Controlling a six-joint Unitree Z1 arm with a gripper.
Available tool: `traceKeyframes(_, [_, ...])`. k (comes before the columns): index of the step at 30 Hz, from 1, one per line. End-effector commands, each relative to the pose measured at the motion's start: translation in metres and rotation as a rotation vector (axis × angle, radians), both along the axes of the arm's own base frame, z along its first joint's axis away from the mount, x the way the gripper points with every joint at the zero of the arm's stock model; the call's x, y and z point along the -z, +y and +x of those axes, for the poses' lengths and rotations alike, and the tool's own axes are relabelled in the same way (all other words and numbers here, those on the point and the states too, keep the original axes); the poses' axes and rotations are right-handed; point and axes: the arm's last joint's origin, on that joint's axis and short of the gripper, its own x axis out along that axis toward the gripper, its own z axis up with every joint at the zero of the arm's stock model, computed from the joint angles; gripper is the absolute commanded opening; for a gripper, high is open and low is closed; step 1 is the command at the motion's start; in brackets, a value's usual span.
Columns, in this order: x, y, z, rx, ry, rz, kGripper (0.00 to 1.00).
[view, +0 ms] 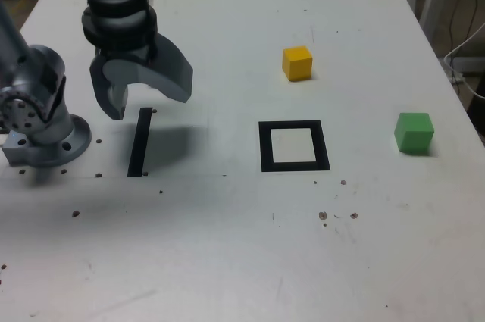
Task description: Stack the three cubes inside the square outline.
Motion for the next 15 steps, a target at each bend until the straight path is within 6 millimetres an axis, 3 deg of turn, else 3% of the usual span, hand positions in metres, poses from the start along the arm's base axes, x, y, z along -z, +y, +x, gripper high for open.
traceKeyframes(1, [-0.006, 0.001, -0.001, -0.016, -0.003, -0.008, 1.00])
traceKeyframes(15, [-0.065, 0.001, -0.030, -0.054, -0.063, -0.054, 1.00])
